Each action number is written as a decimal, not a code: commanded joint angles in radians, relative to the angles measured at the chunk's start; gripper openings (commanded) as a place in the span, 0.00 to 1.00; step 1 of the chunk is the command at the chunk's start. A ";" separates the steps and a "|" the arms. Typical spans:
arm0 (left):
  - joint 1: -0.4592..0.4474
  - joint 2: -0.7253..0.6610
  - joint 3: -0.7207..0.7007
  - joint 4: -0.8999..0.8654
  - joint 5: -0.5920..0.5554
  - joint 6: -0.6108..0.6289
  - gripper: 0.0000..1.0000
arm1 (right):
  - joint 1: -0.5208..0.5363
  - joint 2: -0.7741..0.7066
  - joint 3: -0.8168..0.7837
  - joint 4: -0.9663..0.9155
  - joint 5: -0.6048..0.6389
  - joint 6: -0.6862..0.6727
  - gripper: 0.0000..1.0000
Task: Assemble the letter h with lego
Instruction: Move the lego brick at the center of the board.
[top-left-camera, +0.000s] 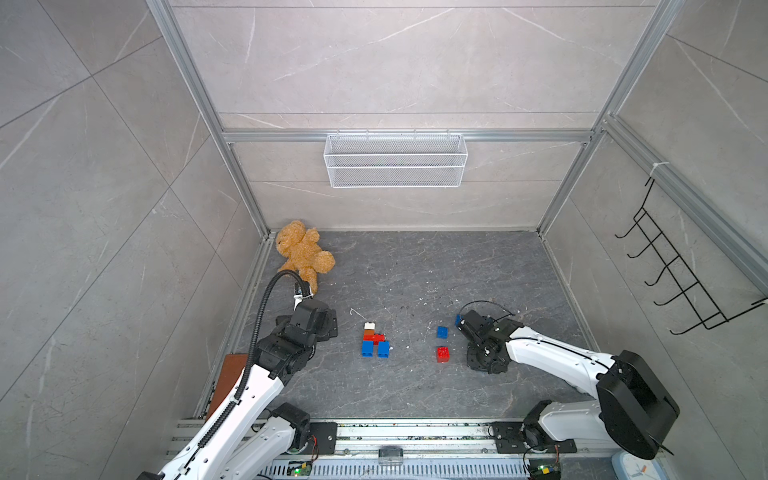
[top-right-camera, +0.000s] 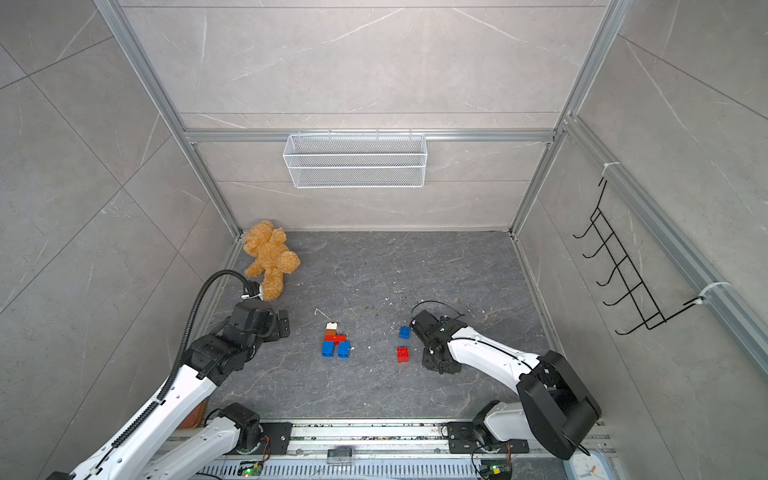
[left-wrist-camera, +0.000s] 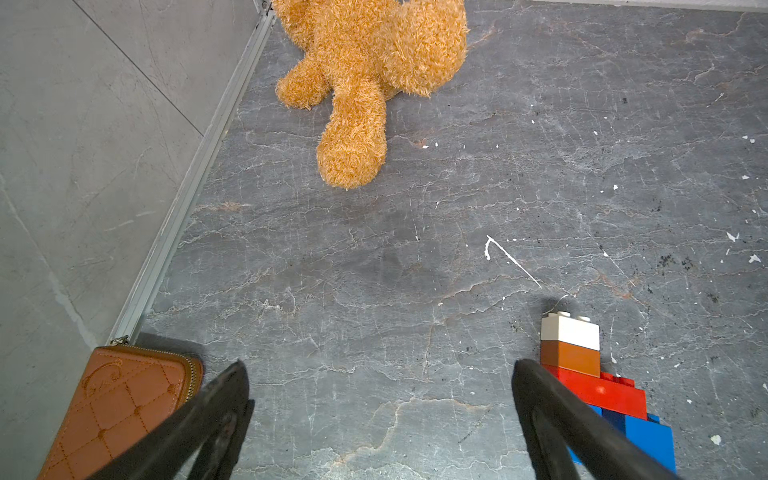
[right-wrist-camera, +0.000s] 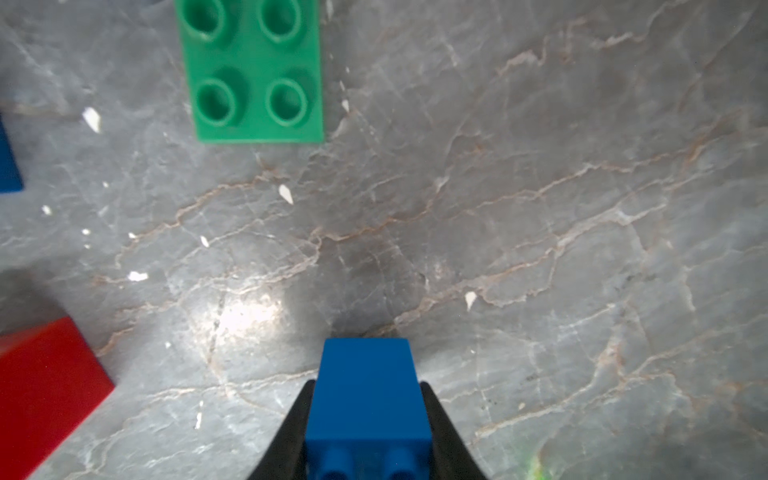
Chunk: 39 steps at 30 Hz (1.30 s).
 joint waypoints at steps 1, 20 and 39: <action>-0.001 -0.001 0.027 0.014 0.001 0.023 1.00 | 0.006 0.021 0.037 -0.042 0.036 -0.017 0.22; 0.000 -0.001 0.026 0.012 -0.008 0.022 1.00 | 0.007 0.184 0.189 0.004 -0.031 -0.175 0.00; -0.001 0.008 0.026 0.016 -0.007 0.021 1.00 | 0.007 0.227 0.185 0.046 -0.079 -0.179 0.08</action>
